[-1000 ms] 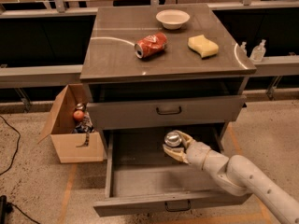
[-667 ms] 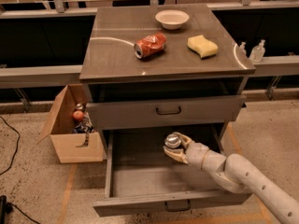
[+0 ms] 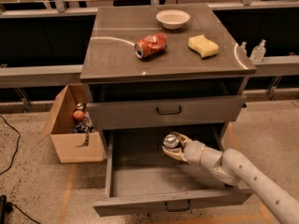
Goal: Place pepsi can into middle drawer
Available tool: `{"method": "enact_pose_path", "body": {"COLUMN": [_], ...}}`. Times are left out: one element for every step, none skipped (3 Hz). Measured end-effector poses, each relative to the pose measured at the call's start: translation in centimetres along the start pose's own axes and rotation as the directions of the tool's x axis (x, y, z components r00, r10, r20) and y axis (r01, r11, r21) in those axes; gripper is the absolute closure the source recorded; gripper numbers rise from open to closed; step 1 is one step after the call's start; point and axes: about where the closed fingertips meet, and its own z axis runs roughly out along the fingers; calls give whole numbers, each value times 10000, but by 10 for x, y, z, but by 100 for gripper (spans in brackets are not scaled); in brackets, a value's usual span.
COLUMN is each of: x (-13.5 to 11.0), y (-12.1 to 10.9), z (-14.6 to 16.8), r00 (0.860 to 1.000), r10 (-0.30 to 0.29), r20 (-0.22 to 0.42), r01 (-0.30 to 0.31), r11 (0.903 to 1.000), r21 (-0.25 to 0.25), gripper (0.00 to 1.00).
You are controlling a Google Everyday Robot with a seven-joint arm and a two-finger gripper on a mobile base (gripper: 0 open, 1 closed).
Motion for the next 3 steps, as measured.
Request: {"method": "enact_pose_path", "body": {"x": [9,19,31], "y": [-7,-12,-8], "z": [10,24,34], "r00": [9987,9967,9970], "r10": [-164,-30,422], "r20": [473,809,643], "r01": [187,135,-286], "r11": [9986,9914,9796], "r21": [-494,-1304,-1989], "gripper": [100,100,100]}}
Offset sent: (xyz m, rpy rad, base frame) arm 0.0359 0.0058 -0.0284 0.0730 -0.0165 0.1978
